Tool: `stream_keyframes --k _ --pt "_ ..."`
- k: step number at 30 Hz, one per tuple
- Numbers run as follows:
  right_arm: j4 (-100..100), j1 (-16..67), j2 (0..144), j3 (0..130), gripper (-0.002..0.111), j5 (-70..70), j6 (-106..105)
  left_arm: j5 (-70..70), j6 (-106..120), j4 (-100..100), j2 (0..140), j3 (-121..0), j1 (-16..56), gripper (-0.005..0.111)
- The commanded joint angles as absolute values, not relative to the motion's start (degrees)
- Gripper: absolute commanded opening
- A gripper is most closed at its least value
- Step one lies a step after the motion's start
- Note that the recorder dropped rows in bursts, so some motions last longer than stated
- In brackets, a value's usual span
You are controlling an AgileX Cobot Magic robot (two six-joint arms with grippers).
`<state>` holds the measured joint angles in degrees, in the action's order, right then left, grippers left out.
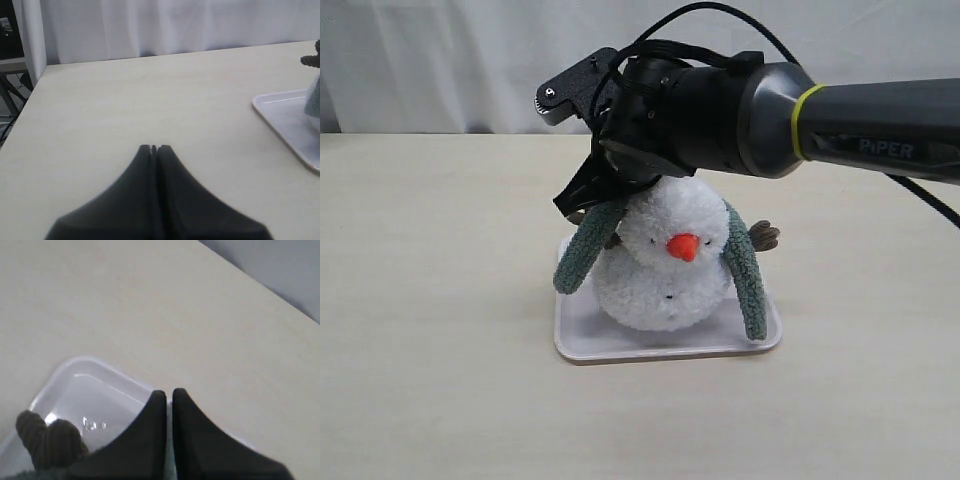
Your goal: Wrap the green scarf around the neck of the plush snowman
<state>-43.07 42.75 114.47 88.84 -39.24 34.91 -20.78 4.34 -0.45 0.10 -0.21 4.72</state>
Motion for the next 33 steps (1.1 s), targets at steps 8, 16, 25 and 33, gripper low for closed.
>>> stream_keyframes --k 8,16,25,33 --pt "-31.5 42.8 114.1 89.2 0.004 -43.1 22.9 -20.2 4.2 -0.5 0.0 0.0 4.6 0.000" --pt "-28.9 42.8 110.6 89.2 0.004 -44.5 21.3 -20.2 4.2 -0.5 0.0 0.0 4.6 0.000" --pt "-21.6 42.8 110.4 89.2 0.004 -44.0 15.1 -20.2 4.2 -0.5 0.0 0.0 4.6 0.000" --pt "-21.8 42.8 110.4 89.2 0.004 -38.4 15.4 -20.2 4.2 -0.5 0.0 0.0 4.6 0.000"
